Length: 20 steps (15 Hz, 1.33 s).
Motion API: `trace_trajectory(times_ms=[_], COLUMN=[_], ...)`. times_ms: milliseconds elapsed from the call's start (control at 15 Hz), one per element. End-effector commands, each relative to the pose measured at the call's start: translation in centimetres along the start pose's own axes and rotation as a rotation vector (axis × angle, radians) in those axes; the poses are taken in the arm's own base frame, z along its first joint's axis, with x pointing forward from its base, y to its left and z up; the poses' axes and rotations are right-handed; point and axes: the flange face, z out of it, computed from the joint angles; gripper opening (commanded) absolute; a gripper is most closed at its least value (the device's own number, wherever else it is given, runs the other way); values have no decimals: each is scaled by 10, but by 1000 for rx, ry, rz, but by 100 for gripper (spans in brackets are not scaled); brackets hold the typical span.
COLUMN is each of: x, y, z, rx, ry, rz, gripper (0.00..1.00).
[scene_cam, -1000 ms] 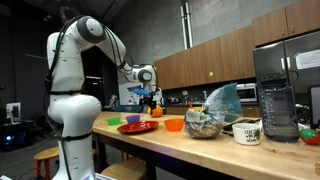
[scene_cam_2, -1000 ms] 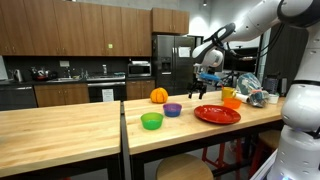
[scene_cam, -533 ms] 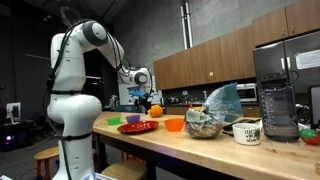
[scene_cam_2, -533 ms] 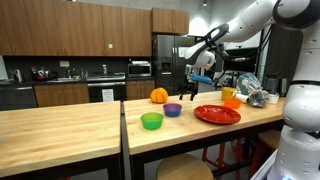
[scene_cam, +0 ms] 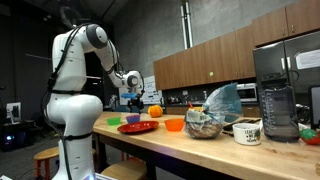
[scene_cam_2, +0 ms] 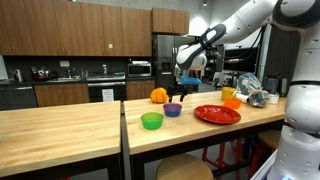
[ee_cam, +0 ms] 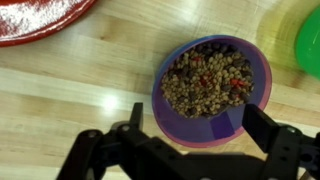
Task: Pour the contents in the blue bowl into the orange bowl
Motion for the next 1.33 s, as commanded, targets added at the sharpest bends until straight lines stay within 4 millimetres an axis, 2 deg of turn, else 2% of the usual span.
trace_trajectory(times_ms=[0, 200, 467, 800, 1133, 1200, 1267], x=[-5, -6, -6, -4, -2, -2, -2], y=[-30, -54, -73, -85, -92, -93, -93], z=[-7, 4, 13, 33, 45, 45, 44], rx=[-60, -52, -36, -36, -42, -48, -56], ry=[49, 46, 38, -1, -22, -18, -12], rz=[-43, -131, -201, -251, -275, -275, -277], gripper=[100, 100, 100, 100, 100, 95, 73])
